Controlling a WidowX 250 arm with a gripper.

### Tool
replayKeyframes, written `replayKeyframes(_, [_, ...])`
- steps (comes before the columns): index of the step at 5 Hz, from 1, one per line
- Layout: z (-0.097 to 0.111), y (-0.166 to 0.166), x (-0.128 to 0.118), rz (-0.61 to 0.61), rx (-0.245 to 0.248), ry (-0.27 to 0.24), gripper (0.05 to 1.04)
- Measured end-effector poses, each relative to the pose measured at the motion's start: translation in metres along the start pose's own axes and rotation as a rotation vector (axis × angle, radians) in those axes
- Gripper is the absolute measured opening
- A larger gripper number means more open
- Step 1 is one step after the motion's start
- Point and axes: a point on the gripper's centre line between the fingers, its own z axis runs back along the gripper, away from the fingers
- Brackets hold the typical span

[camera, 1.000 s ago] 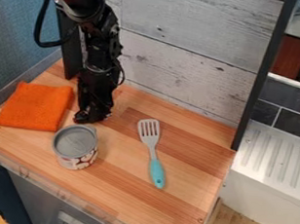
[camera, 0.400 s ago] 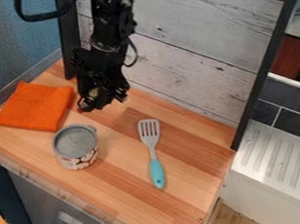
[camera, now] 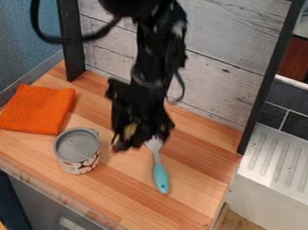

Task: Move the black object on the lower right side of the table

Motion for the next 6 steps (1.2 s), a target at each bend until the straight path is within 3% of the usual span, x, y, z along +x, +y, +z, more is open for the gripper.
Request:
replayKeyframes(2, [-0.018,-0.078,-0.009,-0.133,0.007,-0.030,0.527])
replayKeyframes(4, [-0.053,-0.104,-0.011,-0.208,0.007,0.022,0.527])
replayKeyframes(5, [-0.055,-0.107,-0.006,-0.213,0.004,0.023,0.527])
replayKeyframes(6, [-0.056,-0.105,-0.002,-0.209,-0.021,0.041,0.600])
